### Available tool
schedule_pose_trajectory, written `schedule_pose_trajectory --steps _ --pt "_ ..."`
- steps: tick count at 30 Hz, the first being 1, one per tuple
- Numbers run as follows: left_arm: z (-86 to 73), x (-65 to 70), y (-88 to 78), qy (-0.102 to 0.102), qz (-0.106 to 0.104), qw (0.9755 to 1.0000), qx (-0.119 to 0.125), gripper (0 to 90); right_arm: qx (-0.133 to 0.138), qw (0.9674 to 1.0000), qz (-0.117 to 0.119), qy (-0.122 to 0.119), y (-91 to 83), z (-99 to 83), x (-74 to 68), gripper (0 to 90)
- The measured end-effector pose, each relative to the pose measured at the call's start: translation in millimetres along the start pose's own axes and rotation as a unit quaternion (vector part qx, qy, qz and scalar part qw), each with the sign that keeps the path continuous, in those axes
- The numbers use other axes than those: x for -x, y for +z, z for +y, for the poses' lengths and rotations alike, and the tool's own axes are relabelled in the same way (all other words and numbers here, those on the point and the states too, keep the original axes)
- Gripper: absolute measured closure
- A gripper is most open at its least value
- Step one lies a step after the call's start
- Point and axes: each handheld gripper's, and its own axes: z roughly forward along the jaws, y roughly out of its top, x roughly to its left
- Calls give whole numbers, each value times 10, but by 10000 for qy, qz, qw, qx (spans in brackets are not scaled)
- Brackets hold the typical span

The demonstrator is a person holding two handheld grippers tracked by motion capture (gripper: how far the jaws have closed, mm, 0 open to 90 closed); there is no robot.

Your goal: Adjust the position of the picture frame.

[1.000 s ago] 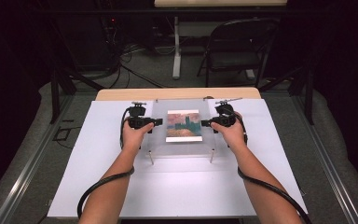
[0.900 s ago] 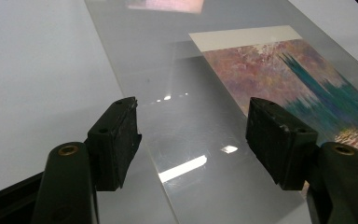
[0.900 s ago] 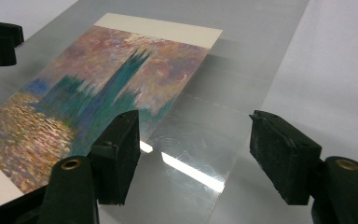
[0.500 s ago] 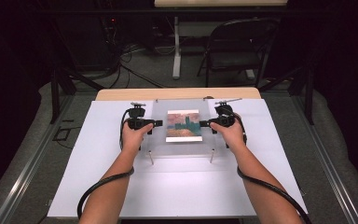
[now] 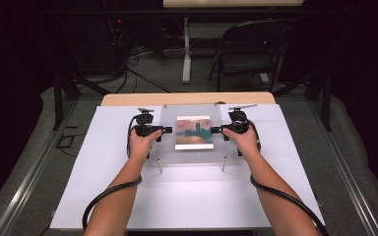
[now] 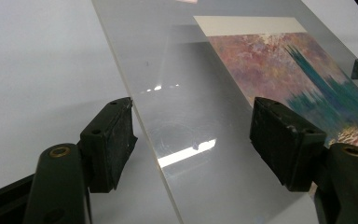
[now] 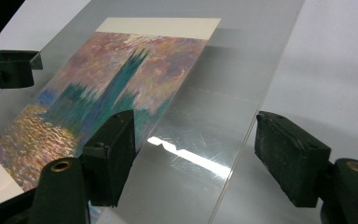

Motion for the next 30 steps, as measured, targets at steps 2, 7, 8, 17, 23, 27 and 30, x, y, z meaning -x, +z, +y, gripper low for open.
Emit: schedule_pose_trajectory --steps 2,7,8,17,23,27,30 --pt "2 -1 1 -2 -7 10000 -16 302 -69 9999 74 112 6 -1 4 290" --pt "4 2 4 -23 -1 10000 -35 295 -40 9999 65 114 20 4 -3 285" --pt "5 4 4 -29 -2 10000 -48 294 -50 9999 59 118 21 6 -5 285" --pt "9 31 16 -164 -36 9997 -173 271 -180 9998 -62 101 31 36 -46 264" --pt "18 42 26 -187 -17 9996 -196 262 -209 9996 -143 101 45 50 -75 246" --pt "26 47 26 -209 4 9995 -220 262 -291 9993 -211 84 49 65 -98 237" --pt "33 57 26 -237 45 9995 -224 267 -306 9992 -234 71 52 75 -105 237"
